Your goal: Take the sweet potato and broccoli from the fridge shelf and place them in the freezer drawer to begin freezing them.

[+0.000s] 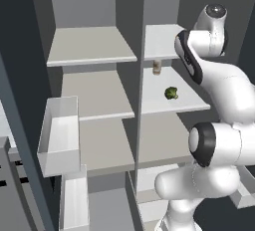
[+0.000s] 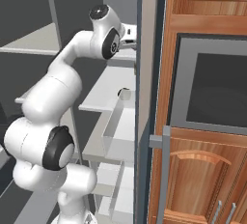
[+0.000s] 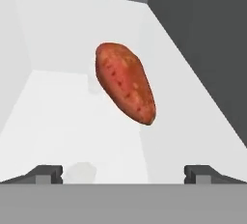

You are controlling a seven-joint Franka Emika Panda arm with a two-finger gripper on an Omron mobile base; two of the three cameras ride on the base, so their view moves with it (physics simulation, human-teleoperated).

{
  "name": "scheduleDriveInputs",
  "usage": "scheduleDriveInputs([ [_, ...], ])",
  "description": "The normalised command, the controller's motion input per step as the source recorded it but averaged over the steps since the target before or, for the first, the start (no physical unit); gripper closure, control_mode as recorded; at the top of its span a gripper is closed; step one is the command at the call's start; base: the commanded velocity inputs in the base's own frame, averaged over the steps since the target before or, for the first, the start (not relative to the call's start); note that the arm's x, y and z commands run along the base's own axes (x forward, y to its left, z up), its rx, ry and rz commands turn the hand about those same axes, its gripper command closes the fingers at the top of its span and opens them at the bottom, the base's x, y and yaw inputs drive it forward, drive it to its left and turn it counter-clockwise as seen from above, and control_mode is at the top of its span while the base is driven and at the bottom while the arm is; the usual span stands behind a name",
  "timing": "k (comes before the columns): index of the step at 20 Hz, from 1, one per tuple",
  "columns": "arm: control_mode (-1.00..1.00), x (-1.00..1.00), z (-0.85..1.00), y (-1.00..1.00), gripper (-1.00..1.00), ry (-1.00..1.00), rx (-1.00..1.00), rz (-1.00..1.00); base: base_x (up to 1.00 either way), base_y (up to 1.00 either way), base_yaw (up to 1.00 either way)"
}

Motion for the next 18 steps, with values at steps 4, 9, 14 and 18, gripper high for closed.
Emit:
scheduleDriveInputs([
  [4,-1.00,0.66,0.00,-0.05,-1.00,0.01,0.00,0.00,0.00,0.00,0.00],
  [9,-1.00,0.59,0.00,-0.10,-1.00,0.01,0.00,0.00,0.00,0.00,0.00],
  [14,-1.00,0.53,-0.04,-0.11,-1.00,0.00,0.00,0.00,0.00,0.00,0.00],
  [18,-1.00,0.46,-0.11,-0.11,-1.00,0.01,0.00,0.00,0.00,0.00,0.00],
])
